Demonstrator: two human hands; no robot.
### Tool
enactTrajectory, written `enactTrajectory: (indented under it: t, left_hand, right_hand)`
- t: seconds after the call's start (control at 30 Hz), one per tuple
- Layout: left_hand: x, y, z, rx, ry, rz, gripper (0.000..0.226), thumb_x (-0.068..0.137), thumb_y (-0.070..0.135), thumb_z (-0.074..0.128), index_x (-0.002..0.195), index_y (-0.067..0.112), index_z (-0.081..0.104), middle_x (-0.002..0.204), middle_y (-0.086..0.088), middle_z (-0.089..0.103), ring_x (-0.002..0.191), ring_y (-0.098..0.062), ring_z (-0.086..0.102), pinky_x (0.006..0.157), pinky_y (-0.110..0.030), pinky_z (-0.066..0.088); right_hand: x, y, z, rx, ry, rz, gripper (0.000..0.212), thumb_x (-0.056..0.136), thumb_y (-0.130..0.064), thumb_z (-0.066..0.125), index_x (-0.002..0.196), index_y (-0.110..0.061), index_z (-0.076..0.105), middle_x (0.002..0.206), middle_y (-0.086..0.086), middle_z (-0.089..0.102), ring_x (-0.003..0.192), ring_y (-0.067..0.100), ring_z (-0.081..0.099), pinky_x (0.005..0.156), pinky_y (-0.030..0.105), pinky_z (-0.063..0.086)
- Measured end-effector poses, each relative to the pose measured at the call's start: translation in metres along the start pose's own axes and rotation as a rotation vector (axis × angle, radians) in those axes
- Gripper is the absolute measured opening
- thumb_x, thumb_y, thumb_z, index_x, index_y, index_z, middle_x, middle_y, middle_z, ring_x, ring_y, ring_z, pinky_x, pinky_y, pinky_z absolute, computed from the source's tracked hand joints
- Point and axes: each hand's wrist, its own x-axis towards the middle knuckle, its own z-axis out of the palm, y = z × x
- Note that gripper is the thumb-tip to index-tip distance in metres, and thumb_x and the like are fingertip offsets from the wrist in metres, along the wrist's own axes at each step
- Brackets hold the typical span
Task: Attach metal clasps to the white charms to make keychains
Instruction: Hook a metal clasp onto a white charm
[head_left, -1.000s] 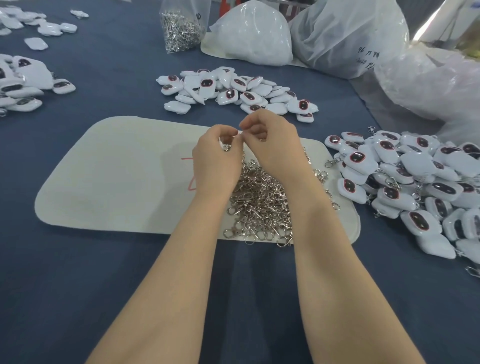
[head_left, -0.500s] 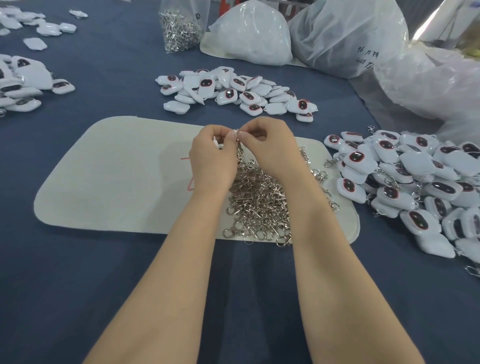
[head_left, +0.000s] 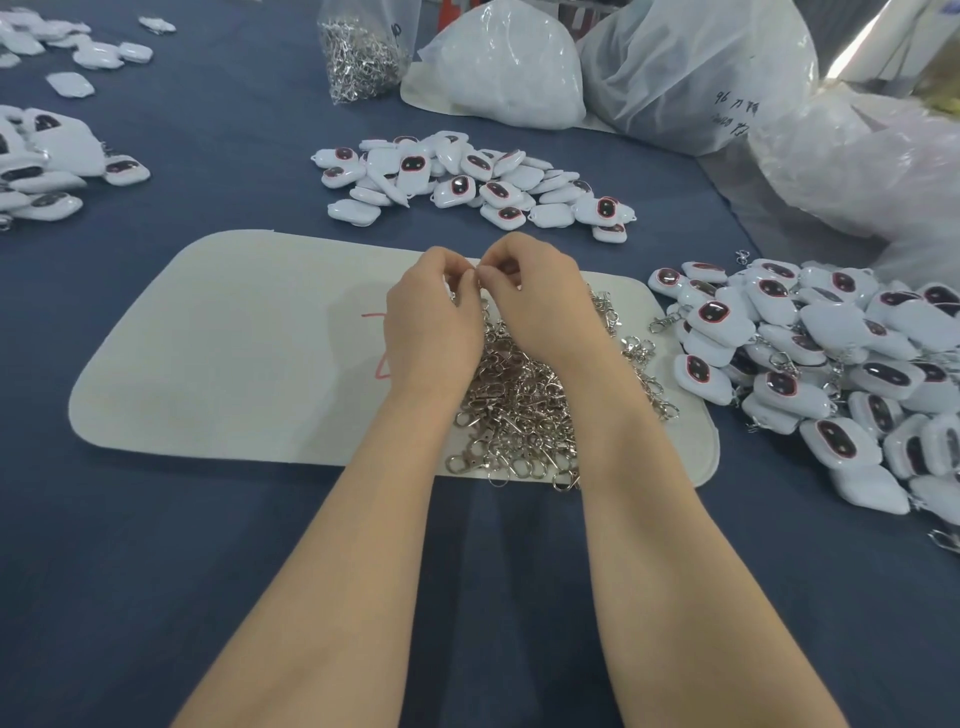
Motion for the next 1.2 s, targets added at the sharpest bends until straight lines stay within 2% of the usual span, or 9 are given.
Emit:
enactTrajectory:
  t: [0.17,0.3,0.37,0.47,0.53,0.67,0.83,1.07,1.2]
  left_hand:
    - [0.0022,0.0009,0.0012,-0.066,0.028,-0.115,0.009,0.096,0.016,0.048,0.096,0.014,0.057,0.09,0.008,0.053,0.085,-0.011,0.046,0.065,-0.016,0.027]
    - [0.005,0.001,-0.0011,-0.224,0.037,-0.224,0.006,0.095,0.016,0.05,0.091,0.017,0.056,0.091,0.009,0.056,0.094,-0.011,0.053,0.079,-0.02,0.037]
    - [0.0048,0.0008,-0.0014,-0.245,0.034,-0.213,0.005,0.094,0.016,0.052,0.091,0.017,0.057,0.091,0.008,0.058,0.094,-0.011,0.055,0.081,-0.021,0.039]
    - [0.0029,0.0016,-0.0015,-0.196,0.019,-0.134,0.004,0.093,0.019,0.056,0.089,0.019,0.057,0.082,0.013,0.056,0.082,-0.007,0.053,0.065,-0.01,0.034]
    - [0.0012,0.0019,-0.0017,-0.151,0.007,-0.085,0.006,0.093,0.022,0.056,0.088,0.021,0.056,0.079,0.015,0.055,0.078,-0.005,0.051,0.061,-0.008,0.033]
    - [-0.0004,0.0024,-0.0026,-0.098,0.011,-0.027,0.006,0.095,0.02,0.054,0.088,0.02,0.055,0.082,0.011,0.055,0.079,-0.009,0.049,0.065,-0.016,0.03]
    - [0.0008,0.0024,-0.0014,-0.089,0.022,-0.023,0.007,0.094,0.018,0.055,0.094,0.015,0.061,0.084,0.011,0.055,0.079,-0.008,0.049,0.066,-0.014,0.03]
    - [0.0017,0.0001,-0.0008,-0.064,0.01,-0.043,0.012,0.093,0.018,0.055,0.098,0.012,0.064,0.088,0.01,0.058,0.081,-0.008,0.051,0.069,-0.017,0.034]
    - [0.0028,0.0004,-0.0009,-0.076,0.022,-0.055,0.012,0.093,0.019,0.055,0.097,0.012,0.064,0.087,0.01,0.057,0.08,-0.008,0.05,0.066,-0.015,0.031]
  right_hand:
    - [-0.0003,-0.0057,0.0036,0.138,0.019,0.054,0.007,0.091,-0.016,0.058,0.096,-0.014,0.064,0.085,-0.006,0.061,0.085,0.013,0.06,0.083,0.028,0.047]
    - [-0.001,-0.0035,0.0067,0.156,0.006,0.051,0.002,0.089,-0.018,0.062,0.09,-0.017,0.062,0.086,-0.007,0.061,0.078,0.007,0.054,0.072,0.017,0.044]
    - [-0.0008,-0.0028,0.0076,0.165,0.021,0.05,0.003,0.089,-0.017,0.061,0.087,-0.018,0.06,0.083,-0.009,0.06,0.075,0.006,0.053,0.067,0.014,0.041]
    - [0.0003,-0.0021,0.0076,0.146,0.05,0.033,0.006,0.089,-0.013,0.058,0.086,-0.018,0.057,0.077,-0.011,0.057,0.073,0.007,0.052,0.066,0.015,0.041]
    - [0.0003,-0.0013,0.0072,0.111,0.06,0.018,0.008,0.089,-0.012,0.055,0.087,-0.019,0.057,0.076,-0.012,0.056,0.074,0.008,0.053,0.069,0.018,0.042]
    - [0.0004,-0.001,0.0067,0.122,0.08,-0.005,0.011,0.089,-0.009,0.054,0.086,-0.02,0.055,0.075,-0.013,0.056,0.075,0.007,0.053,0.072,0.019,0.042]
    - [0.0023,0.0015,0.0082,0.159,0.081,0.038,0.008,0.091,-0.011,0.054,0.089,-0.019,0.054,0.073,-0.017,0.053,0.07,0.001,0.05,0.072,0.017,0.042]
    - [0.0035,0.0028,0.0087,0.19,0.071,0.085,0.008,0.091,-0.014,0.056,0.088,-0.022,0.054,0.073,-0.015,0.054,0.075,0.006,0.054,0.073,0.02,0.043]
    - [0.0023,0.0015,0.0095,0.273,0.109,0.087,0.01,0.088,-0.012,0.059,0.089,-0.021,0.055,0.075,-0.013,0.055,0.068,0.002,0.053,0.061,0.008,0.041]
